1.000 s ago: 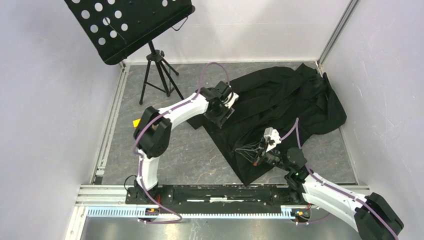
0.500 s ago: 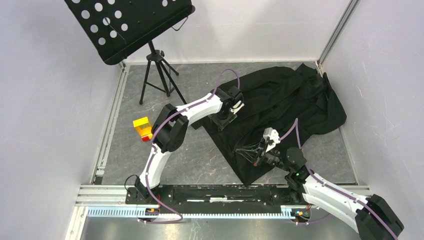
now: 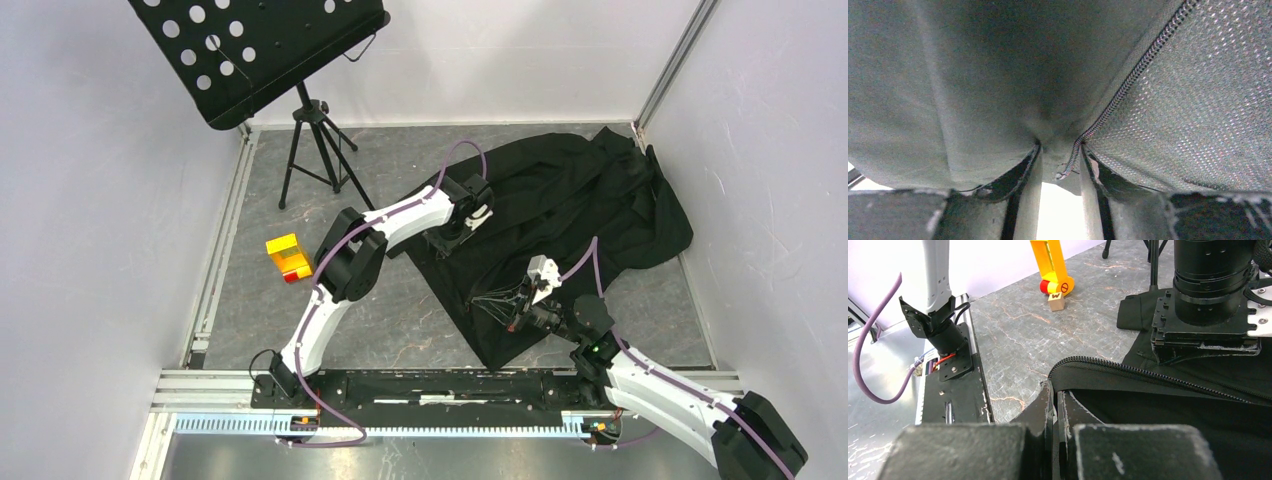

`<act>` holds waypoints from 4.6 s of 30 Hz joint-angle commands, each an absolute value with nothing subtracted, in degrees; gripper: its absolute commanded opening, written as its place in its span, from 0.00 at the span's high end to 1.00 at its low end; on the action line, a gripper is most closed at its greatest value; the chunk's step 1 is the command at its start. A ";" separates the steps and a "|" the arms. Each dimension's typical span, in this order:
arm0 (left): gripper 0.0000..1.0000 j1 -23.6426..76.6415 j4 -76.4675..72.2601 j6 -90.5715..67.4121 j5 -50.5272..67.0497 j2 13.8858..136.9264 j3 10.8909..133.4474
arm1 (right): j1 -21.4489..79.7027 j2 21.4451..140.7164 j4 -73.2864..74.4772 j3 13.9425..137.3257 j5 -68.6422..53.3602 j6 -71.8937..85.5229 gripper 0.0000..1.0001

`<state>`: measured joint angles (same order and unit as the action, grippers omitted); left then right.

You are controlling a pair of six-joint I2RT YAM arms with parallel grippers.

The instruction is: Zip up the jacket

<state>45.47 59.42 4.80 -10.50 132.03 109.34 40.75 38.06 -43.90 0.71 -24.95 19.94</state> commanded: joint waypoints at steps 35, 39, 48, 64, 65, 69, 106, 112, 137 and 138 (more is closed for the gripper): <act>0.43 42.89 59.28 3.80 -7.35 131.27 114.01 | 40.52 37.23 -45.18 -9.05 -25.06 18.98 1.00; 0.37 42.89 59.15 3.55 -9.69 130.35 114.26 | 40.51 37.23 -45.17 -9.08 -24.90 18.94 1.00; 0.33 42.91 59.29 3.91 -9.92 133.02 113.91 | 40.52 38.88 -46.76 -8.92 -25.38 19.51 1.00; 0.64 42.89 59.15 4.83 -13.40 137.24 115.75 | 40.51 38.53 -46.24 -8.44 -25.28 19.62 1.00; 0.65 42.93 59.16 4.68 -13.22 136.78 115.71 | 40.51 38.58 -46.27 -8.45 -25.23 19.55 1.00; 0.71 42.97 59.24 4.42 -12.75 133.90 115.75 | 40.47 39.09 -46.53 -8.37 -25.16 19.89 1.00; 0.98 45.64 38.82 -16.59 -16.69 110.48 97.56 | 39.12 46.63 -39.28 -0.38 -18.37 33.85 1.00; 0.98 51.98 36.43 -27.60 -29.16 104.59 92.44 | 35.72 57.54 -45.88 2.97 -22.63 37.68 1.00; 0.98 59.65 12.15 -39.44 -35.56 93.14 70.10 | 27.13 77.77 -80.76 1.41 -26.53 45.61 1.00; 0.98 59.76 11.61 -39.61 -35.11 93.11 69.70 | 27.00 77.86 -81.29 1.32 -25.96 45.60 1.00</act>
